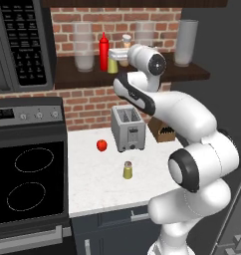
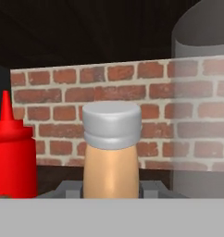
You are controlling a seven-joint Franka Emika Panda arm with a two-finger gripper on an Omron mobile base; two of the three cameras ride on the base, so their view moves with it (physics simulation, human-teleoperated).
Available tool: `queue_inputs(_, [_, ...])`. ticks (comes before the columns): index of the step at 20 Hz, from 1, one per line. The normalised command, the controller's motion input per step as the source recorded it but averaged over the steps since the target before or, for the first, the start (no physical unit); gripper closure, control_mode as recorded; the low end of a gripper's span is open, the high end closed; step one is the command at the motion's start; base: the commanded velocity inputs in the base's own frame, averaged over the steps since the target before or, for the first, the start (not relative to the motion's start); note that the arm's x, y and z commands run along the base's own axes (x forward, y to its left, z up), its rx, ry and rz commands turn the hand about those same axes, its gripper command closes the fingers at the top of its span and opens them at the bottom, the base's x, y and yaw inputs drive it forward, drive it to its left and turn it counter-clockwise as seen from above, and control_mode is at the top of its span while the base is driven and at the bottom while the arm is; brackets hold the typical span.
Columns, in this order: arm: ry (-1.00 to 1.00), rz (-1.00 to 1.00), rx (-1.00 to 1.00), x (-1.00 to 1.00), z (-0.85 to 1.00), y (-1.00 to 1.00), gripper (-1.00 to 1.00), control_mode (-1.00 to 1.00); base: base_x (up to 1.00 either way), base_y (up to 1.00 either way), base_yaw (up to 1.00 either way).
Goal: Put the shaker and condiment bottle from the counter next to their counterparts in the cabinet.
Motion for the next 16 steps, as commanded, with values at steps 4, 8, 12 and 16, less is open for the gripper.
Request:
queue_inputs(4, [0.01,0.0,0.0,0.25,-0.09,0.08,1.0,-1.0,0.0,0.0,0.0])
queue_inputs(8, [0.01,0.0,0.0,0.23,-0.1,0.09,1.0,-1.0,0.0,0.0,0.0])
queue_inputs(12, [0.04,0.0,0.0,0.27,-0.14,0.17,1.0,-1.0,0.0,0.0,0.0])
queue_inputs(16, [0.05,0.0,0.0,0.29,-0.13,0.23,1.0,-1.0,0.0,0.0,0.0])
